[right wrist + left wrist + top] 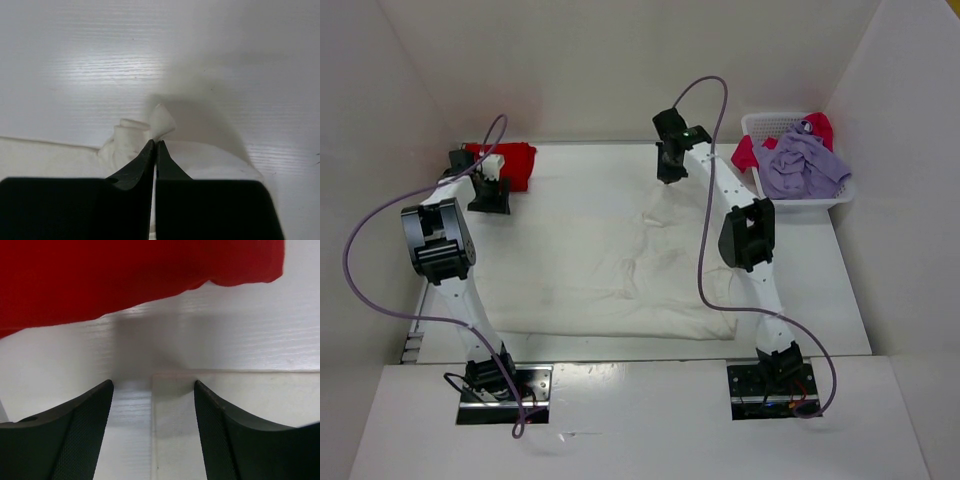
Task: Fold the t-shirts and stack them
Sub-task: Grap the side of the flattened tshirt furthest away from the robot with both arms, then fold the other side of the tshirt into a rectangle
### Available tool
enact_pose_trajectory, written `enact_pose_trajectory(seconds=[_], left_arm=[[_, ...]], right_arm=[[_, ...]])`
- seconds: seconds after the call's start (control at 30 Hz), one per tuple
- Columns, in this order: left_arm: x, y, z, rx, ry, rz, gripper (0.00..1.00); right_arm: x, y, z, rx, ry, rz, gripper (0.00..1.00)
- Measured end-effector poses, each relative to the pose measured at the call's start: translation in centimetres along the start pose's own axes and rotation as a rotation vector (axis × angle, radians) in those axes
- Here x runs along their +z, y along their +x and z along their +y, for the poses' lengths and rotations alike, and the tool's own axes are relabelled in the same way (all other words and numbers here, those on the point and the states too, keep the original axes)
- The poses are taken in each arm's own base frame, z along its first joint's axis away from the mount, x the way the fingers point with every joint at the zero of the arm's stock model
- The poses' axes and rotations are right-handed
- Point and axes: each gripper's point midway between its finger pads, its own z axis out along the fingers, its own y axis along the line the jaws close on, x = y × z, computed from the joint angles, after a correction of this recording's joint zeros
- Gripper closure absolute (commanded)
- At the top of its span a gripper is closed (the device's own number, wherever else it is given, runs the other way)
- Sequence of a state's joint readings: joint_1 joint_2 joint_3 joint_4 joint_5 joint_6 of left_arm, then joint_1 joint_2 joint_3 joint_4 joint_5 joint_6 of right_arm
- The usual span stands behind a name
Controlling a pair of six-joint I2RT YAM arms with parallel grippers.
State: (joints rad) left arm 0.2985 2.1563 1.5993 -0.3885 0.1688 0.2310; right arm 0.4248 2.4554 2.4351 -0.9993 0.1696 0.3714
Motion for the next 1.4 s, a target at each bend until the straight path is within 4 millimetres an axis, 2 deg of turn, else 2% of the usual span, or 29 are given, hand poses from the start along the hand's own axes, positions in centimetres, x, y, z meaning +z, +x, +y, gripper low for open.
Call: enact_pose_trajectory(seconds=[0.1, 0.13, 0.23, 0.37, 0.4, 0.43, 0.57, 0.7, 0.83, 0.93, 1.07, 1.13, 1.27, 1.4], left_arm=[[0.2, -0.4, -0.8, 0.021, 0.01, -0.004, 0.33], [0.3, -0.5, -1.2, 0.028, 0.016, -0.003, 0.39], [0.5, -0.8, -2.3, 0.068, 0.032, -0.003, 0.48], [1.1, -1.4, -3.8, 0.131, 0.041, 0.006, 0.84], [1.1, -1.6, -4.0, 0.142, 0.037, 0.008, 0.98], [1.2, -1.7, -4.2, 0.156, 0.034, 0.01, 1.0], [1.3, -1.8, -4.2, 0.186, 0.017, 0.01, 1.0], [0.6, -1.3, -4.2, 0.218, 0.005, -0.005, 1.0], [-2.1, 2.0, -4.2, 0.253, 0.014, 0.039, 1.0], [-5.7, 3.8, -3.5, 0.291, 0.001, 0.039, 1.0], [-10.5, 3.1, -2.5, 0.35, -0.043, -0.026, 1.0], [-11.9, 2.9, -2.4, 0.375, -0.056, -0.049, 1.0], [-12.5, 5.0, -3.0, 0.398, -0.042, -0.02, 1.0], [-12.7, 8.0, -3.8, 0.412, -0.013, 0.036, 1.0]], right_arm=[[-1.5, -0.3, 0.3, 0.002, -0.021, -0.012, 1.0], [-1.6, -0.1, 0.4, 0.0, -0.025, -0.006, 1.0], [-0.9, 1.5, 0.1, -0.007, -0.019, 0.039, 1.0], [0.6, 4.7, -0.7, -0.016, 0.001, 0.124, 1.0], [0.7, 5.1, -0.8, -0.017, 0.003, 0.136, 1.0], [1.0, 5.6, -0.9, -0.019, 0.005, 0.149, 1.0], [0.7, 6.0, -1.1, -0.019, 0.004, 0.152, 1.0], [-1.6, 5.6, -1.2, -0.008, -0.016, 0.125, 1.0], [-5.3, 6.8, -2.0, 0.02, -0.039, 0.102, 1.0], [-8.5, 9.8, -3.7, 0.052, -0.039, 0.115, 1.0], [-11.2, 14.0, -5.3, 0.113, -0.051, 0.137, 1.0], [-11.9, 16.3, -6.0, 0.144, -0.049, 0.166, 1.0], [-12.5, 20.0, -7.3, 0.197, -0.034, 0.211, 1.0], [-13.4, 22.2, -7.8, 0.245, -0.043, 0.223, 1.0]])
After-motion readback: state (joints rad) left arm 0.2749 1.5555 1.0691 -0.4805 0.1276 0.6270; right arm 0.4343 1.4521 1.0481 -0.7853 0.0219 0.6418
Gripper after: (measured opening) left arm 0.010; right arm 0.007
